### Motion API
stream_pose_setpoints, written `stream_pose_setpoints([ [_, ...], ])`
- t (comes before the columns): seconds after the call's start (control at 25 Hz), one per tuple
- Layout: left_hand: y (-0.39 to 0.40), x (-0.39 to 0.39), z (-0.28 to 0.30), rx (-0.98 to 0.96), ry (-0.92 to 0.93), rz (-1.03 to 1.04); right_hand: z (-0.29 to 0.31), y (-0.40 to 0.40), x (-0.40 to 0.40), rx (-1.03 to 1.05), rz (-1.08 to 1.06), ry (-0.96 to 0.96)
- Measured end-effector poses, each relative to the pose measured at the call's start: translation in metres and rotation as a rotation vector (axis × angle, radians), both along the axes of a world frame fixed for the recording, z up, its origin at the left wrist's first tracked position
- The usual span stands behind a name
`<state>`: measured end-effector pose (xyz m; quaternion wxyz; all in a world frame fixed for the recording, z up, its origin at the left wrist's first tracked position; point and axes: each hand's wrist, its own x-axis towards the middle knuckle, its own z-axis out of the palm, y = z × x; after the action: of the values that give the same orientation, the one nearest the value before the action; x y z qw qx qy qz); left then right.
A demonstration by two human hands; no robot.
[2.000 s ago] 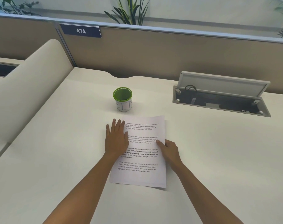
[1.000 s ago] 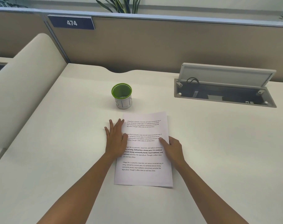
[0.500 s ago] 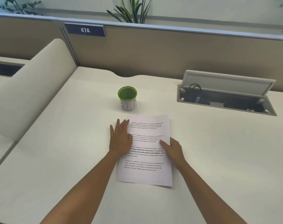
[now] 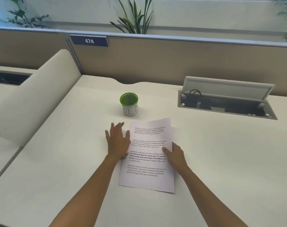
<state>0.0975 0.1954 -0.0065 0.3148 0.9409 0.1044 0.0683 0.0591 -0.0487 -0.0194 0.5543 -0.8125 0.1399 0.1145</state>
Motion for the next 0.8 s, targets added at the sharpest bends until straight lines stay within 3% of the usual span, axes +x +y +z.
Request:
stream_pose_setpoints([
  [0.12,0.018,-0.006,0.005,-0.194,0.107,0.242,0.002,-0.010,-0.001,0.024,-0.023,-0.016],
  [0.36,0.023,-0.020,0.014,-0.398,0.156,0.340,0.008,-0.042,-0.008,0.114,-0.084,-0.061],
  [0.52,-0.005,-0.018,0.028,-0.407,0.022,0.246,0.020,-0.070,-0.014,0.268,-0.060,-0.080],
  [0.6,-0.028,-0.016,0.039,-0.498,-0.024,0.176,0.029,-0.083,-0.019,0.331,-0.019,-0.080],
  [0.8,-0.082,-0.019,0.066,-1.054,0.406,-0.126,0.051,-0.108,-0.033,0.417,0.014,-0.152],
])
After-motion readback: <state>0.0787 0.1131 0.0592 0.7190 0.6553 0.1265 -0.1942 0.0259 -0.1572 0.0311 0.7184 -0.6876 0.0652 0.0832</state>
